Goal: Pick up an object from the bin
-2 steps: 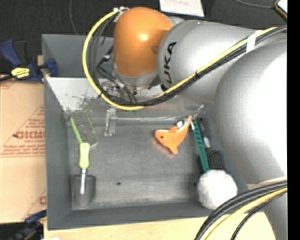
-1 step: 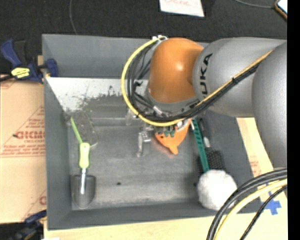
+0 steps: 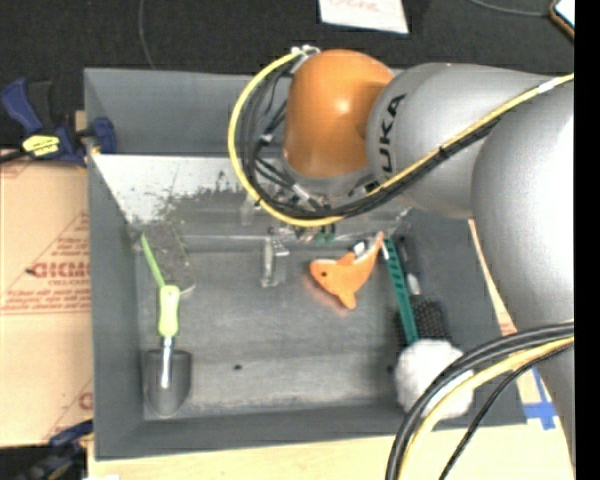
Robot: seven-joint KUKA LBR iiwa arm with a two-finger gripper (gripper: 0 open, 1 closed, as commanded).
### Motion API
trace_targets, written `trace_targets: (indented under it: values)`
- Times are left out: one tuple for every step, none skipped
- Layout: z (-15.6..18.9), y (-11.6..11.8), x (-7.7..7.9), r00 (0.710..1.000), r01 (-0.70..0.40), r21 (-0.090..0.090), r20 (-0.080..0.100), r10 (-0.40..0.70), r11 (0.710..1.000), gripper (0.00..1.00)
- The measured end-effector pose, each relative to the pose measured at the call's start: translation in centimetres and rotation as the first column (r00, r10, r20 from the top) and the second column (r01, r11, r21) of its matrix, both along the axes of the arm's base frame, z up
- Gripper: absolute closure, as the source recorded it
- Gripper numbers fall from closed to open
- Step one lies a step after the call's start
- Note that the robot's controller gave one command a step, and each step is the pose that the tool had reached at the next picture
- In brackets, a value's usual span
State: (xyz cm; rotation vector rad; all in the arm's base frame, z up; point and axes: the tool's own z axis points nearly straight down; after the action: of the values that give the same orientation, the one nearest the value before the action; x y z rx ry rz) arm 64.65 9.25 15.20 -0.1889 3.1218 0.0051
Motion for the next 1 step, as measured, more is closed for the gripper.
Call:
trace_targets:
  values:
    - [-1.69, -5.78, -3.02, 0.992, -0.123, -0.006, -0.009, 0.123, 0.992, 0.0]
